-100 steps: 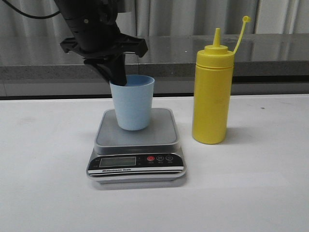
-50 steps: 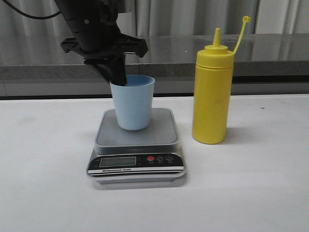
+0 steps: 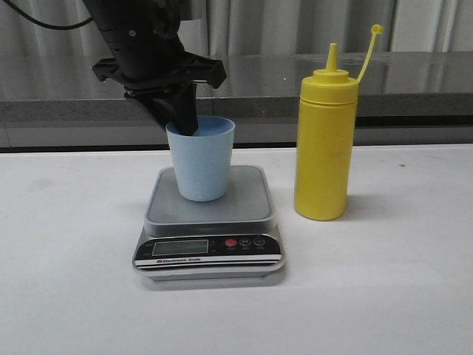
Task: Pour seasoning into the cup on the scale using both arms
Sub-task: 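Lower the cup onto the scale and open the left gripper, then raise the left gripper away from the cup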
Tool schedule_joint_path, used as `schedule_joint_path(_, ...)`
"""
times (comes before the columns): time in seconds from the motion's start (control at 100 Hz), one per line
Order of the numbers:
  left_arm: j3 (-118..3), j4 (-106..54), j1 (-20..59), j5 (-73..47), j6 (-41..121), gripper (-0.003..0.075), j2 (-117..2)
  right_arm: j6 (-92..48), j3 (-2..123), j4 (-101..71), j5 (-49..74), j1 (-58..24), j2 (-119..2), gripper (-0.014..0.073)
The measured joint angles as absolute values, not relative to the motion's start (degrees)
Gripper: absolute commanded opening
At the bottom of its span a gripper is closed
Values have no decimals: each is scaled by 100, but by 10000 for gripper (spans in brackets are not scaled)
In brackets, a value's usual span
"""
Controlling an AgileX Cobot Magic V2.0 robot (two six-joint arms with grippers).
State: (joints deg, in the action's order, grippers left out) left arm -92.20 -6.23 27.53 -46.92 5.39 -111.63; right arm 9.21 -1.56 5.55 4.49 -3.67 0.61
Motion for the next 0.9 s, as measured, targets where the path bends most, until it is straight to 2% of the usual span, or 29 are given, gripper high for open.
schedule_joint_path(0.06, -9220, -623, 2753, -4701, 539, 530, -11163, 921, -156, 555, 449, -367, 61, -66)
schedule_joint_path(0.16, -9220, -623, 2753, -4717, 539, 611, -11163, 921, -156, 555, 449, -367, 61, -66)
schedule_joint_path(0.45, -9220, -623, 2753, -4857, 539, 610, -11006, 921, -156, 555, 449, -367, 61, -66)
schedule_joint_path(0.9, -8997, -328, 2676, -4542, 349, 607, -9418, 921, -156, 555, 449, -367, 61, -66)
